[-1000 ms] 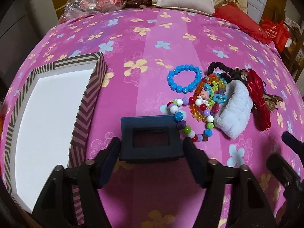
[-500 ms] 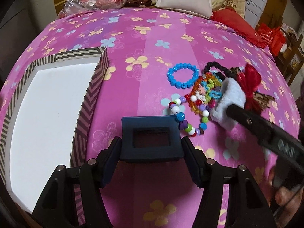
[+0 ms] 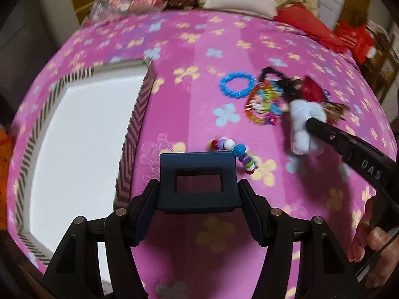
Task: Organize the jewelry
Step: 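Grasp the white fluffy scrunchie with the right gripper while the left gripper holds the blue clip, then carry the blue clip and white scrunchie into the white tray and open both grippers, then grasp the multicolour bead bracelet with the left gripper while the right gripper grasps the red bow, then carry the bracelet and red bow over the tray and open the right gripper, then open the left gripper to drop the bead bracelet into the tray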
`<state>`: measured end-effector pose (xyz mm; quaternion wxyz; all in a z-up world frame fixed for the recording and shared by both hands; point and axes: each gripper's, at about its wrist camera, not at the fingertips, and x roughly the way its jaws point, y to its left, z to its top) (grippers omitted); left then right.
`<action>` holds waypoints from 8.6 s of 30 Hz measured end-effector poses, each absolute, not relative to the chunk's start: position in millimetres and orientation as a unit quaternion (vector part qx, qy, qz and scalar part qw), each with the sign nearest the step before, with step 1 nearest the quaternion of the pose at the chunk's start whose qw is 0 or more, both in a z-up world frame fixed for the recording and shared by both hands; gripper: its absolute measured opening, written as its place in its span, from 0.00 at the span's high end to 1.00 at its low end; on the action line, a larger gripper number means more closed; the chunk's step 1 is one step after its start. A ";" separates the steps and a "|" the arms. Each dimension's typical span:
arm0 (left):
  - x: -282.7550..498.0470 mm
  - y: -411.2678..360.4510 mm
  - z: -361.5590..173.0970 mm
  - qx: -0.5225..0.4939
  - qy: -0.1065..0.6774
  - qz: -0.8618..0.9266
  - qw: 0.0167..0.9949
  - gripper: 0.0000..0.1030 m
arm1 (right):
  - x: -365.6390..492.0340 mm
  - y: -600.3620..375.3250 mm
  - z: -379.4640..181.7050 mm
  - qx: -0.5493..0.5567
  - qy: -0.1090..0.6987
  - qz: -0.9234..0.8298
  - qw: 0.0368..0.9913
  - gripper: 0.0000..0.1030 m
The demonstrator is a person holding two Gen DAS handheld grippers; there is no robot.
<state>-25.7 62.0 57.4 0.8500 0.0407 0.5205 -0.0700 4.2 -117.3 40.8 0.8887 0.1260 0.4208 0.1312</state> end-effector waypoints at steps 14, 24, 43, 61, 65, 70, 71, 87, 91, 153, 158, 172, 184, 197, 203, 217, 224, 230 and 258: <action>-69.9 68.2 76.6 0.027 0.521 -0.083 0.849 0.52 | -67.7 -129.7 74.1 0.141 0.407 0.175 0.885 0.86; -81.0 108.5 106.7 -0.012 0.497 -0.068 0.865 0.52 | -77.9 -97.4 104.9 0.128 0.388 0.214 0.887 0.86; 14.4 250.5 96.3 -0.092 0.473 0.038 0.875 0.52 | 18.3 62.5 110.6 0.048 0.398 0.312 0.861 0.86; 115.7 285.4 33.2 -0.111 0.482 0.105 0.863 0.51 | 134.4 139.3 31.2 0.010 0.446 0.307 0.840 0.83; 113.6 288.2 26.8 -0.130 0.474 0.101 0.865 0.51 | 129.7 133.5 29.7 0.002 0.450 0.294 0.843 0.47; 109.9 293.3 29.7 -0.152 0.473 0.086 0.863 0.51 | 117.1 110.7 40.8 0.031 0.443 0.300 0.844 0.45; 107.4 293.5 32.2 -0.154 0.472 0.085 0.864 0.51 | 112.5 105.8 43.9 0.035 0.441 0.302 0.844 0.44; 51.4 275.2 82.5 -0.134 0.432 0.086 0.888 0.51 | 31.9 41.3 77.5 0.046 0.414 0.294 0.860 0.32; 27.7 255.2 96.3 -0.126 0.421 0.081 0.895 0.51 | 10.6 21.4 82.9 0.044 0.408 0.277 0.869 0.29; -11.6 66.1 13.3 -0.021 0.506 -0.046 0.861 0.51 | 36.9 -146.6 16.0 -0.002 0.436 0.098 0.894 0.39; -11.3 60.8 12.5 0.002 0.496 -0.046 0.867 0.60 | 41.0 -145.4 8.6 -0.003 0.444 0.097 0.891 0.61; -29.8 66.7 38.5 -0.035 0.479 -0.097 0.872 1.00 | -12.5 -162.7 37.3 0.070 0.418 0.136 0.895 0.82; -61.5 71.3 88.8 -0.019 0.443 -0.112 0.889 1.00 | -56.3 -142.0 63.2 0.065 0.405 0.164 0.897 0.82; -70.8 116.8 133.1 -0.009 0.410 -0.071 0.909 1.00 | -64.0 -75.8 91.3 0.047 0.390 0.217 0.894 0.82; -60.1 148.0 141.5 -0.009 0.405 -0.042 0.913 1.00 | -56.2 -44.7 94.3 0.047 0.395 0.240 0.886 0.82; -14.4 214.6 128.8 -0.032 0.426 0.008 0.904 1.00 | -21.2 39.3 95.0 0.047 0.411 0.296 0.861 0.81; 8.8 251.6 102.8 -0.061 0.444 0.033 0.893 1.00 | 0.7 83.6 88.5 0.037 0.425 0.313 0.848 0.80; 16.4 293.0 69.7 -0.089 0.464 0.074 0.878 1.00 | 24.5 126.1 68.2 0.013 0.447 0.323 0.834 0.80; 5.8 312.8 64.0 -0.120 0.448 0.105 0.880 0.79 | 39.9 152.6 34.6 -0.015 0.452 0.307 0.837 0.49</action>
